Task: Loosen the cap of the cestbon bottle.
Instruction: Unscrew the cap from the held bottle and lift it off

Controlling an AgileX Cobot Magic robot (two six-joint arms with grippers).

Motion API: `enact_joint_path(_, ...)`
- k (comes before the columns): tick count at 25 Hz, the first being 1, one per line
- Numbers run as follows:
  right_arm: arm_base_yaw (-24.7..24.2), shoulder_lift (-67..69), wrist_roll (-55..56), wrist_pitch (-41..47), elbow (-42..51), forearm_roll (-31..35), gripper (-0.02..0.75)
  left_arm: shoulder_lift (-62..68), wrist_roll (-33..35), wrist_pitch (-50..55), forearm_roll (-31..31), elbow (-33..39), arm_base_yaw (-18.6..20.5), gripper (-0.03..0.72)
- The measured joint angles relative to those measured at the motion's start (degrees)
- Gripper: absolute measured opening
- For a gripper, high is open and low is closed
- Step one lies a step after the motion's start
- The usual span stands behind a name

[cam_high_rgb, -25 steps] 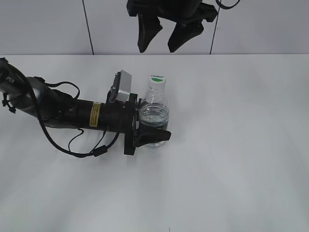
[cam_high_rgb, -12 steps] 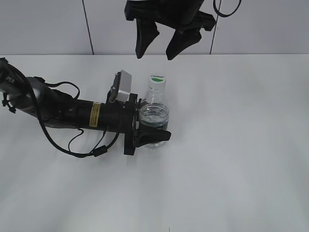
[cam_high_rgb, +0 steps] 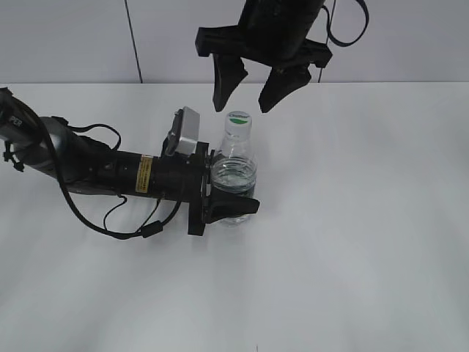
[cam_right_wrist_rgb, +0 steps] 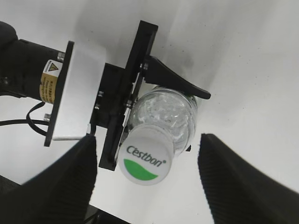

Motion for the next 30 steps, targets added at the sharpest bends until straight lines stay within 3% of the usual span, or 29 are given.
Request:
enact_joint_path(24,0.0,-0.2,0.1,0.0,2.5,0.1,0.512,0.0,0.0,-0.1,0.0,0.0,0.0,0.412)
enact_joint_path(30,0.0,-0.2,0.1,0.0,2.5,0.1,0.464,0.0,0.0,-0.1,0.0,0.0,0.0,0.412)
